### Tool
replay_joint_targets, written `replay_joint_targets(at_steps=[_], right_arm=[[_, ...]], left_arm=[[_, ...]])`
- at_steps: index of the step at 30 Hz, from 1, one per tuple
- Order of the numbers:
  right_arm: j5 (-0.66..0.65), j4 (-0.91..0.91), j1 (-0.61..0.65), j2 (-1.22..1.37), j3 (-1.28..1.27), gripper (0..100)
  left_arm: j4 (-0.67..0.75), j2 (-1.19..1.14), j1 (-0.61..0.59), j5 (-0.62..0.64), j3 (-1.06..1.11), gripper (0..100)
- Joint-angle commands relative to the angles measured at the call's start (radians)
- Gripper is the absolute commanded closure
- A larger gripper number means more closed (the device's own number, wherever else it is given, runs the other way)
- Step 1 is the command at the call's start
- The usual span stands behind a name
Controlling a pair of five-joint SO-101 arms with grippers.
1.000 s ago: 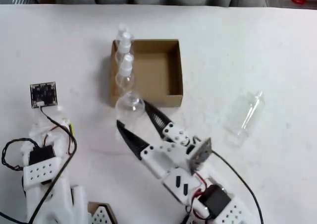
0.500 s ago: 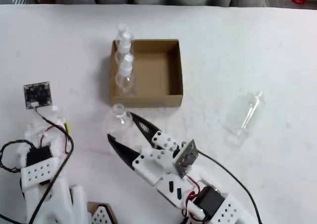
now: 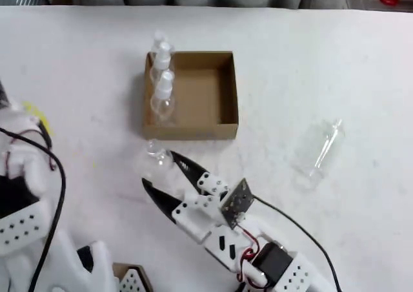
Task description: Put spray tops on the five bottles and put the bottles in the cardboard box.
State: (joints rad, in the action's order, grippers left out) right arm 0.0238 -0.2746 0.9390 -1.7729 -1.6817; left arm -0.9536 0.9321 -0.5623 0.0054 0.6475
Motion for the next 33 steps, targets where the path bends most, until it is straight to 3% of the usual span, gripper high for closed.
replay_joint_targets(at_steps=[1,5,10,19,28,33], right_arm=[[-0.006,-0.002,0.01,-0.008,-0.009,98.4],[-0.009,-0.002,0.01,-0.008,-0.009,98.4],[-0.008,-0.004,0.01,-0.008,-0.009,98.4],[-0.012,-0.031,0.01,-0.008,-0.009,98.4],[-0.015,-0.03,0.01,-0.008,-0.009,98.4],[-0.015,-0.03,0.01,-0.008,-0.009,98.4]], left_arm=[[-0.06,0.021,-0.002,0.094,-0.259,98],[-0.084,0.021,0.004,0.21,-0.396,98],[-0.086,-0.007,0.107,0.25,-0.511,98],[-0.083,-0.318,0.259,0.408,-0.829,98],[-0.094,-0.433,0.519,0.155,-0.908,98],[-0.18,-0.394,0.691,0.135,-0.924,98]])
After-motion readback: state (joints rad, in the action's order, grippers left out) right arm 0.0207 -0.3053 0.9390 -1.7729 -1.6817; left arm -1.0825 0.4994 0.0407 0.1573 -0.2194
